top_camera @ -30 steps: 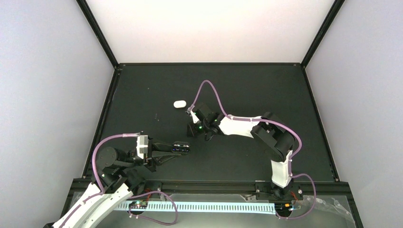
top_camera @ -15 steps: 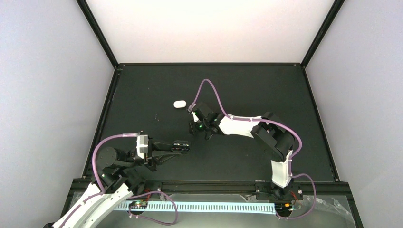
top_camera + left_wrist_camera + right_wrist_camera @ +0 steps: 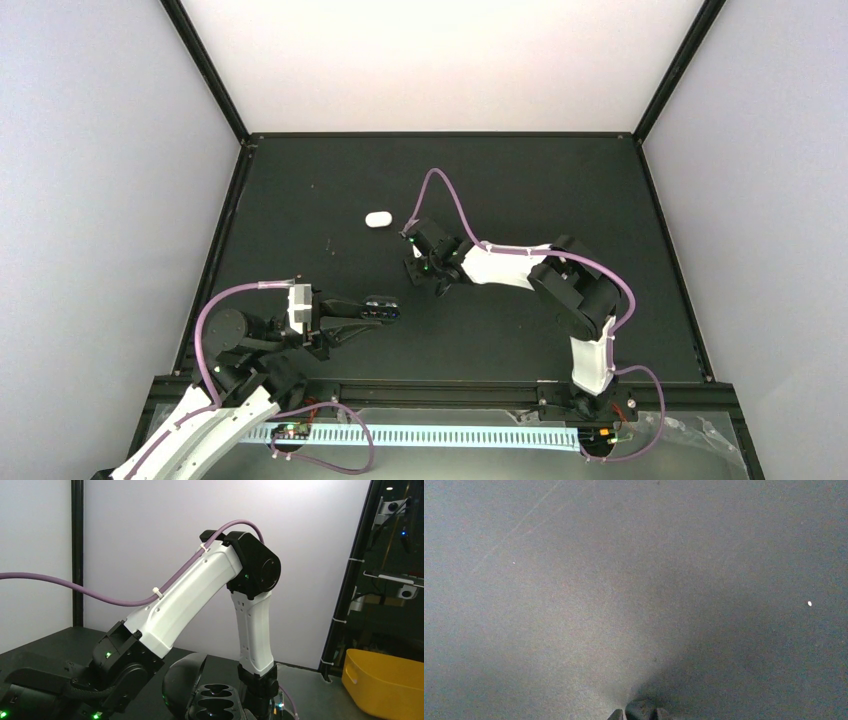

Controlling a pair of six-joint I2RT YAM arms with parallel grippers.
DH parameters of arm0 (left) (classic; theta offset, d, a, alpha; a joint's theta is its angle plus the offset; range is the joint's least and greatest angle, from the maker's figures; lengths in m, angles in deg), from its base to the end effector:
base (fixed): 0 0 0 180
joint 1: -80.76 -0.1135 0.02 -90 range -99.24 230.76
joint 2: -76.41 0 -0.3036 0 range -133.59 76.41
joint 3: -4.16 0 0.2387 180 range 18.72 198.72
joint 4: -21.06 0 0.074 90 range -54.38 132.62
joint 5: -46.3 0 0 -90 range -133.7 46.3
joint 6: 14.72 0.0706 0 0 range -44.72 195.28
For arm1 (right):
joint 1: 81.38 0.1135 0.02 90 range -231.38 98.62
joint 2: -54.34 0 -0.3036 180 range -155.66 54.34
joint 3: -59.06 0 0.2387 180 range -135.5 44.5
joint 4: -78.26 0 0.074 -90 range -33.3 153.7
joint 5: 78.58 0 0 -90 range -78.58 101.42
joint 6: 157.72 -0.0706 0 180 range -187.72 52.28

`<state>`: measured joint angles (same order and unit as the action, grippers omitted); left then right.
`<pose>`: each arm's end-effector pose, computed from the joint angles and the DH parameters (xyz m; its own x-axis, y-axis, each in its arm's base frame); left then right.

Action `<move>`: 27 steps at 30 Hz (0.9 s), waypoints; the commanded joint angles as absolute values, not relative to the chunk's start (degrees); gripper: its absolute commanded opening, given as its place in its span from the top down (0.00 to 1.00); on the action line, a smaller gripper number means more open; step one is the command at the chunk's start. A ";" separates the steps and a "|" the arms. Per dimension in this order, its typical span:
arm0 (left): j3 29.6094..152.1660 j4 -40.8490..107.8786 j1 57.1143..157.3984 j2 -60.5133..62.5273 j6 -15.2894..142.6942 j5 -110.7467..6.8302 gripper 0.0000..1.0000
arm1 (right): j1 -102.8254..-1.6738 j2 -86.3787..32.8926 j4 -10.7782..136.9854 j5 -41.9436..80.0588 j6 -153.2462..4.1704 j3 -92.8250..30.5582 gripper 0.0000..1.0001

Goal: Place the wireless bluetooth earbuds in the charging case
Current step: Pick up the earbud from the center of the board.

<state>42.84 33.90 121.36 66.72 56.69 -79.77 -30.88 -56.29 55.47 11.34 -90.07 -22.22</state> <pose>0.0150 -0.0676 0.3167 -0.1044 -0.2499 -0.9626 0.9729 0.1752 -0.1510 0.2696 0.3269 0.1665 -0.7577 -0.3213 -0.5680 -0.5222 0.8206 0.2324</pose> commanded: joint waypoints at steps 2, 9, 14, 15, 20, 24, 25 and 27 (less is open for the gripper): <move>42.90 34.62 121.76 67.18 57.27 -79.11 0.98 | -30.90 -54.74 54.62 9.75 -89.61 -21.13 0.85; 42.89 34.65 121.71 67.27 57.01 -79.11 0.98 | -30.90 -53.98 54.90 9.59 -89.69 -20.85 0.89; 42.89 34.66 121.72 67.28 57.02 -79.11 0.98 | -30.85 -52.81 55.38 9.14 -89.90 -20.08 0.96; 42.89 34.61 121.76 67.27 57.06 -79.07 0.98 | -30.84 -52.36 55.58 8.97 -90.11 -19.77 0.98; 42.97 34.65 121.78 67.43 57.05 -79.09 0.99 | -30.86 -46.75 55.85 8.21 -90.75 -16.83 0.99; 42.98 34.54 121.79 67.58 57.13 -78.97 0.98 | -30.85 -37.06 55.62 8.30 -90.17 -11.53 0.99; 42.98 34.29 121.73 67.50 57.17 -79.06 0.98 | -30.86 -33.84 55.35 8.87 -89.62 -9.98 0.99; 42.98 33.78 121.76 67.30 57.13 -79.18 0.98 | -30.85 -26.41 55.27 11.16 -88.07 -6.58 0.99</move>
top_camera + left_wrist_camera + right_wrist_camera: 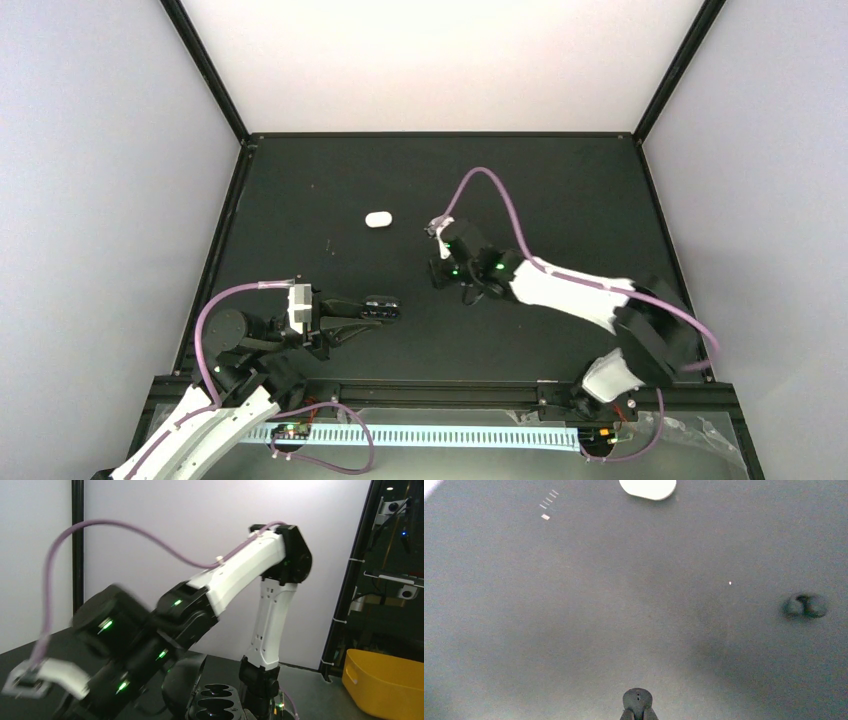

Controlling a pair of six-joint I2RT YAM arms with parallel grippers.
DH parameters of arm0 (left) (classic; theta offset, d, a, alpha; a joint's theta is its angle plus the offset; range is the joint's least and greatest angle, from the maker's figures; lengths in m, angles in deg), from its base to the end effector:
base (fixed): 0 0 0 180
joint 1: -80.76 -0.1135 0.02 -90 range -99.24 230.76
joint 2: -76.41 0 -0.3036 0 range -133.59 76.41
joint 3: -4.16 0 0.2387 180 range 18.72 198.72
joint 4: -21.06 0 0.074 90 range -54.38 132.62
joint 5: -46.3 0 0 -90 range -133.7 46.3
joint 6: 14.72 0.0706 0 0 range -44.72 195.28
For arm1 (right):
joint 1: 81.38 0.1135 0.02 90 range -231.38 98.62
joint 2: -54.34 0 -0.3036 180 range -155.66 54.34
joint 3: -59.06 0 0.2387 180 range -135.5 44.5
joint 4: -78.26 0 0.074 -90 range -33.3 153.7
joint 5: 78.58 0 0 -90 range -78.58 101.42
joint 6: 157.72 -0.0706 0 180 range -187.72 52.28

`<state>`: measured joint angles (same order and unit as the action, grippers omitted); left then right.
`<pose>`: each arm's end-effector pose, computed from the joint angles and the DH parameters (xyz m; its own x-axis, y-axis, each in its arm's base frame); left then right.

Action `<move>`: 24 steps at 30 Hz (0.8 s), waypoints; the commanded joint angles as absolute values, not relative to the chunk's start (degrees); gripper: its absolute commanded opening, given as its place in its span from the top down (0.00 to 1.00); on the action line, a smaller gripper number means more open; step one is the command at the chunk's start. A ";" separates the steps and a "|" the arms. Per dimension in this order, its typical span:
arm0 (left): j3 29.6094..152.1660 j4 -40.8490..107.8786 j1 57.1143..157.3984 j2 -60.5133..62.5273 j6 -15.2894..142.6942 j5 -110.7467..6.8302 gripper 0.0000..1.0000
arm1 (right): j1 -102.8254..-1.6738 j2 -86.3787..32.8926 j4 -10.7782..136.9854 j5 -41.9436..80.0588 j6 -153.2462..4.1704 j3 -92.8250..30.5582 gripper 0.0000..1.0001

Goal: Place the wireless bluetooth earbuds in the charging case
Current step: Pick up the earbud from the center of the board.

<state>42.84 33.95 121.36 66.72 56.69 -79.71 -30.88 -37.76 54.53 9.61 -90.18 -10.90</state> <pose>0.0151 -0.0676 0.3166 -0.1050 -0.2497 -0.9626 0.9726 0.1762 -0.1518 0.2262 0.2709 0.2232 -0.7112 -0.2625 -0.6521 -0.5254 0.8148 0.2451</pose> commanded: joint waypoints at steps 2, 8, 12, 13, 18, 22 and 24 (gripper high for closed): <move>42.98 32.63 121.72 66.83 57.09 -79.51 0.98 | -30.86 -16.55 54.98 15.85 -84.99 -3.51 0.99; 42.76 26.62 121.80 63.43 56.41 -82.26 0.98 | -30.64 6.96 46.84 31.99 -76.87 -1.35 0.99; 42.69 21.38 121.81 59.62 55.88 -84.52 0.98 | -30.50 12.54 36.17 35.15 -73.35 -7.31 0.99; 42.71 19.92 121.81 58.48 55.55 -84.99 0.98 | -30.42 13.14 33.75 35.49 -72.61 -8.96 0.99; 42.95 14.38 121.80 53.32 54.15 -86.97 0.98 | -28.01 14.10 26.67 33.30 -70.08 -16.36 0.99; 43.23 12.68 121.85 51.08 54.01 -87.40 0.98 | -21.75 11.49 23.72 27.52 -69.04 -21.90 0.99; 43.32 12.51 121.81 50.70 54.18 -87.34 0.99 | -16.47 8.78 22.57 22.21 -68.19 -24.31 0.99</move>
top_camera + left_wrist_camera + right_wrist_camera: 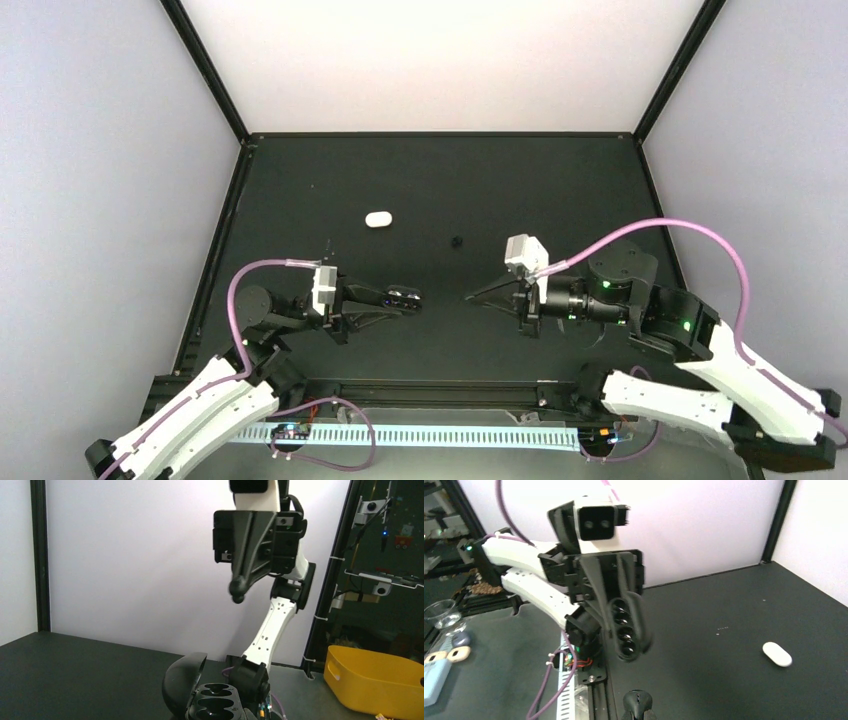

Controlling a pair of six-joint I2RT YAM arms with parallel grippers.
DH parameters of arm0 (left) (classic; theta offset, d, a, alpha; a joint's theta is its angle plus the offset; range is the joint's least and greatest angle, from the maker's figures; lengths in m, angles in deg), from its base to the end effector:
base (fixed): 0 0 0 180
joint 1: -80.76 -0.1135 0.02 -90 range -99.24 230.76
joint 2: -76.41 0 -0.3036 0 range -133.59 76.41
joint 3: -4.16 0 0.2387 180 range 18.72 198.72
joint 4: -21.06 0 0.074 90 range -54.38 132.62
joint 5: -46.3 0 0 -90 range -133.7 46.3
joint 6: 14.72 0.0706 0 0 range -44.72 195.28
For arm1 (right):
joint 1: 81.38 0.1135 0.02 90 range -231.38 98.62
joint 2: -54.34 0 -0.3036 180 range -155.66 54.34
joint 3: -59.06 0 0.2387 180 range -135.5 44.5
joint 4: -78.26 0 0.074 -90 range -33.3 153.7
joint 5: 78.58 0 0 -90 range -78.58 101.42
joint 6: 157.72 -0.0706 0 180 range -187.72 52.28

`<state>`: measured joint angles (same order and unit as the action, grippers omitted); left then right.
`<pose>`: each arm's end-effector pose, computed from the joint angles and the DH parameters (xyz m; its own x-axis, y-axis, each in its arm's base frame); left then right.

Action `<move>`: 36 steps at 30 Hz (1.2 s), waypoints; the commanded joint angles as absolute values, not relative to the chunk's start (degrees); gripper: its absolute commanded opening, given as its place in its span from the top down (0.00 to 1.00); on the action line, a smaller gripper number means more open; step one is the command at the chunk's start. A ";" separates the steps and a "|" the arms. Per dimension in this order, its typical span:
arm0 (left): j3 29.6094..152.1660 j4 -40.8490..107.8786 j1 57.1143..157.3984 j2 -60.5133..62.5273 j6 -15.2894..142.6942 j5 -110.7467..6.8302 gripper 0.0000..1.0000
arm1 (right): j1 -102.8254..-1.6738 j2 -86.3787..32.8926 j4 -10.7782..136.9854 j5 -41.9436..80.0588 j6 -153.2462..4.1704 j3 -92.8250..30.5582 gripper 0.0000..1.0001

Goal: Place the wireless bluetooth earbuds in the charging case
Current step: Pick up the earbud from the center of the board, then place the earbud in the charging case.

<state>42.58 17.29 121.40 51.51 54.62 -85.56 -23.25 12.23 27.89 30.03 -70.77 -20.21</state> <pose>0.0434 -0.0993 0.3348 -0.1307 -0.2341 -0.9634 0.9858 0.0722 -0.1513 0.0454 0.1157 0.4291 -0.1720 -0.1812 -0.9683 -0.9611 0.2465 0.1246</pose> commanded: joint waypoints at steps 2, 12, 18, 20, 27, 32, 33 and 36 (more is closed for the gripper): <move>43.25 12.59 121.85 50.73 54.40 -87.22 0.98 | -11.64 5.95 22.02 17.21 -67.85 -26.52 0.99; 42.89 15.63 121.81 54.96 56.54 -87.39 0.98 | -0.47 -4.40 26.42 9.67 -65.28 -32.65 0.99; 42.98 17.74 121.83 56.85 56.90 -87.51 0.98 | 0.62 -6.27 30.10 7.04 -65.62 -32.73 0.99; 42.82 18.38 121.88 57.45 56.86 -87.62 0.98 | 0.63 -6.22 30.91 6.54 -65.70 -32.67 0.99; 42.71 19.12 121.82 58.18 57.13 -87.94 0.98 | 0.79 -7.97 29.74 6.73 -65.02 -33.79 0.99; 42.80 18.84 121.87 57.63 57.15 -88.30 0.99 | 1.04 -8.39 29.52 6.97 -64.46 -34.05 0.99; 42.80 18.77 121.82 57.54 57.09 -88.35 0.98 | 1.06 -8.40 29.50 6.94 -64.40 -34.07 0.99; 42.93 18.40 121.88 57.39 56.91 -88.52 0.98 | 1.07 -8.69 29.25 6.93 -64.21 -34.16 0.99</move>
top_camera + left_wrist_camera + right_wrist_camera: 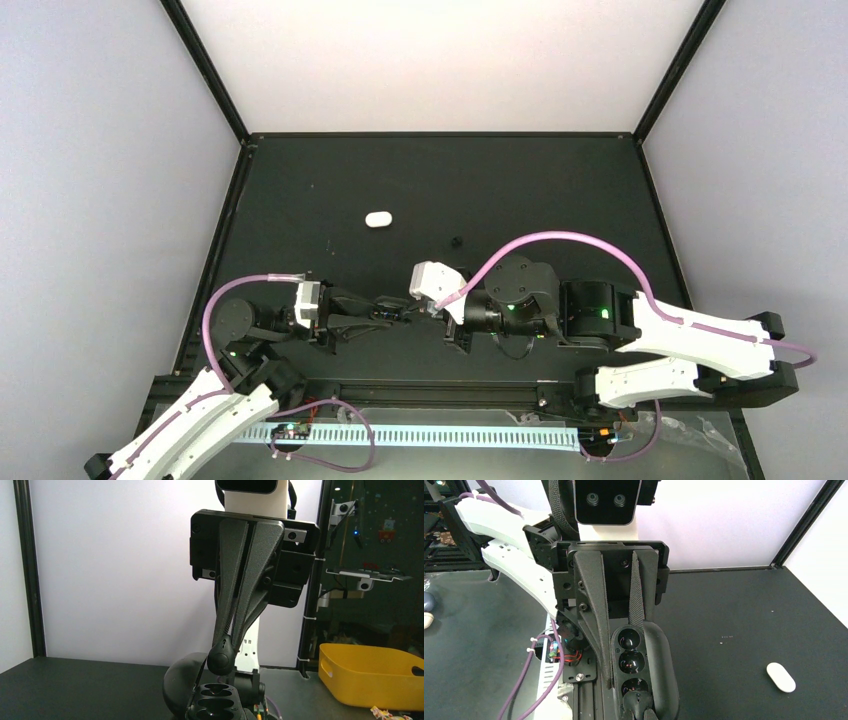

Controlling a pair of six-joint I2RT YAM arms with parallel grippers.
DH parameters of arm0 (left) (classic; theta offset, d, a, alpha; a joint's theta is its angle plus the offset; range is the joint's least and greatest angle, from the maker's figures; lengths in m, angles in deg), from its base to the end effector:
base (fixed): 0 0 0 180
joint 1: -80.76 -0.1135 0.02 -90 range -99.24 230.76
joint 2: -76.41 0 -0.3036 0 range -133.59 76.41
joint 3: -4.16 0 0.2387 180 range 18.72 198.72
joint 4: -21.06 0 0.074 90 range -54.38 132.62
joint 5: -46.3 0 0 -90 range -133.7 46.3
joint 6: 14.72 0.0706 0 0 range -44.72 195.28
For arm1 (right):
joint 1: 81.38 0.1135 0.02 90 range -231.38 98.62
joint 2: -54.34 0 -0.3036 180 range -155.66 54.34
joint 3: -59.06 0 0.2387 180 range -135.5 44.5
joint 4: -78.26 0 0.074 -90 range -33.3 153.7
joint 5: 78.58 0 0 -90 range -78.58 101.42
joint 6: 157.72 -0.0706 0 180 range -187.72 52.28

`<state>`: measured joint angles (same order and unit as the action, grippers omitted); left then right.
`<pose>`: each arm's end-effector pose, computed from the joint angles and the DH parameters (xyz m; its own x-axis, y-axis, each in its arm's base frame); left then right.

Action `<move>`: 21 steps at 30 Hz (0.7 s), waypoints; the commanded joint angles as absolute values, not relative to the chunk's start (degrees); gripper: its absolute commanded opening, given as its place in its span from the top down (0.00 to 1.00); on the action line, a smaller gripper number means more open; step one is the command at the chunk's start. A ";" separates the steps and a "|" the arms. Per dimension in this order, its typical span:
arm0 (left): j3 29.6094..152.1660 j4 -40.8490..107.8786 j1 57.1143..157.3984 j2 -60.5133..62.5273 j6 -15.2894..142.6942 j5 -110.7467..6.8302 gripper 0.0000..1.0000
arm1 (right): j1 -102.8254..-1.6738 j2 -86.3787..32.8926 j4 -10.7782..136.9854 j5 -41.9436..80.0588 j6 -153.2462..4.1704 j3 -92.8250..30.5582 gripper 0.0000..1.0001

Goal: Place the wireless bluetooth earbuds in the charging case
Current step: Place the earbud in the charging case.

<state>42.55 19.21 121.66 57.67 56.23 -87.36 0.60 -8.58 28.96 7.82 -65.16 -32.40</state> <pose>0.0238 -0.0851 0.3371 -0.0512 -0.2680 -0.9620 0.9971 0.0410 -0.0645 0.0360 0.2237 0.4467 -0.0056 -0.3595 -0.9331 -0.9813 0.1815 -0.0640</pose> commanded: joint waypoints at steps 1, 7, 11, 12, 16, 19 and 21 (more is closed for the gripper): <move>42.97 18.28 121.89 57.37 56.84 -88.60 0.98 | 1.05 -8.75 29.25 6.82 -64.08 -34.08 0.99; 42.98 17.82 121.87 57.36 56.41 -88.61 0.98 | 1.15 -8.90 29.43 6.75 -63.95 -33.81 0.99; 43.05 17.50 121.83 57.44 56.05 -88.68 0.98 | 1.15 -9.18 29.67 7.00 -64.03 -33.57 0.99; 43.06 17.43 121.82 57.48 55.96 -88.62 0.98 | 1.11 -9.20 29.68 7.07 -64.05 -33.55 0.99; 43.06 17.29 121.83 57.64 55.73 -88.68 0.98 | 1.22 -9.38 29.70 7.26 -63.99 -33.46 0.99; 43.06 17.24 121.85 57.69 55.55 -88.77 0.98 | 1.25 -9.51 29.69 7.46 -63.92 -33.38 0.99; 43.14 17.16 121.83 57.78 55.46 -88.87 0.98 | 1.23 -9.61 29.75 7.70 -63.81 -33.46 0.99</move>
